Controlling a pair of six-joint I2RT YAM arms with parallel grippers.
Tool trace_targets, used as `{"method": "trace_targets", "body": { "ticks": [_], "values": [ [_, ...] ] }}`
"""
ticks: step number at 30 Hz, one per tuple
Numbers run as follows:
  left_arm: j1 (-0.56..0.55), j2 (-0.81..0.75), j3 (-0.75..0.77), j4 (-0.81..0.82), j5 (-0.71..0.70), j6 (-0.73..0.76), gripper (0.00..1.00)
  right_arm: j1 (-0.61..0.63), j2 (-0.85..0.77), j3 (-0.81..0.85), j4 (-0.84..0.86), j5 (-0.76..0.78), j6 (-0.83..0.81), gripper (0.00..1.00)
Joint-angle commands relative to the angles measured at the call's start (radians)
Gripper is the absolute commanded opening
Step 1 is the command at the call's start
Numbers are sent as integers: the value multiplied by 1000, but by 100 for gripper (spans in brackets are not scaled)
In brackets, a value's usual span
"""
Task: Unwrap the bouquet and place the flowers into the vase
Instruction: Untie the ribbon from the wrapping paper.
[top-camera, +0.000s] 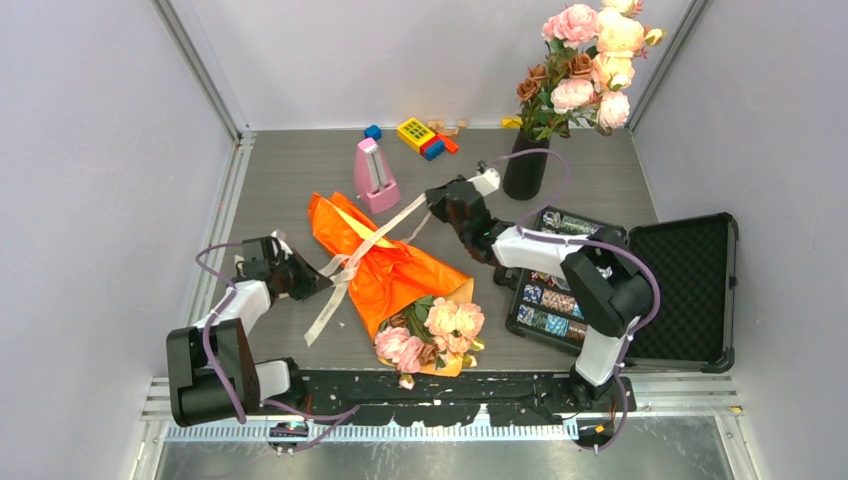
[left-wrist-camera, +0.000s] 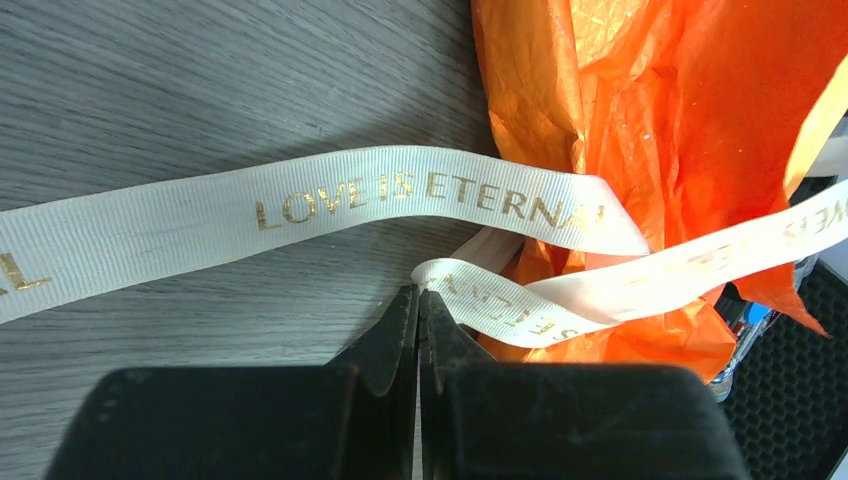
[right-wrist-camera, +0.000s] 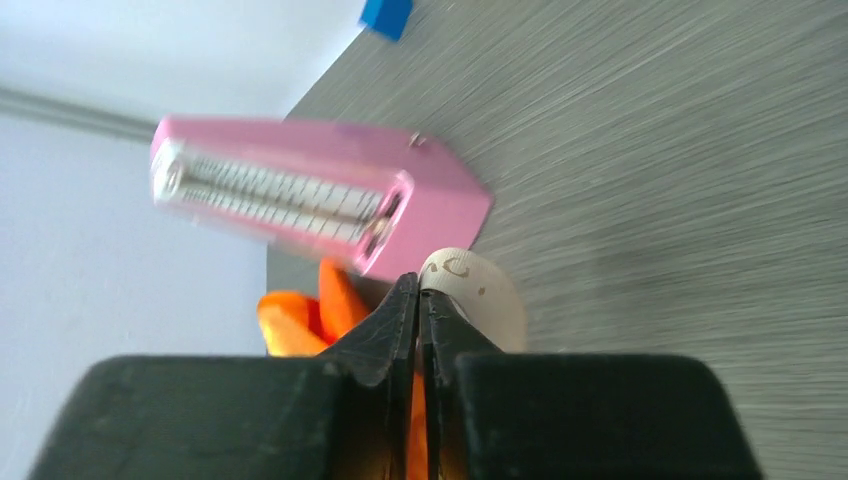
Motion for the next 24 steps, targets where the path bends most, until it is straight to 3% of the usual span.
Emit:
{"method": "trace_targets", "body": {
  "ticks": [1, 4, 7, 12, 17, 21, 24],
  "values": [
    [9, -22, -6, 4, -10, 1, 0, -61, -65, -85, 66, 11, 43, 17],
    [9, -55, -4, -27, -34, 7, 1, -88, -84, -120, 63, -1, 30, 28],
    [9, -101, 18, -84, -50, 23, 11, -109, -120, -158, 53, -12, -1, 40],
    [9, -201, 101, -242, -94, 77, 45, -116, -199, -182, -24, -48, -95, 56],
    [9, -306, 204, -368, -100, 88, 62, -115, -320, -193, -141, -161, -177, 61],
    [9, -304, 320, -409, 2, 87, 67, -90, -371, -192, -171, -259, -144, 61],
    [9, -240, 432, -499, 53, 169, 68, -17, -369, -169, -173, -288, -109, 61]
  ]
}}
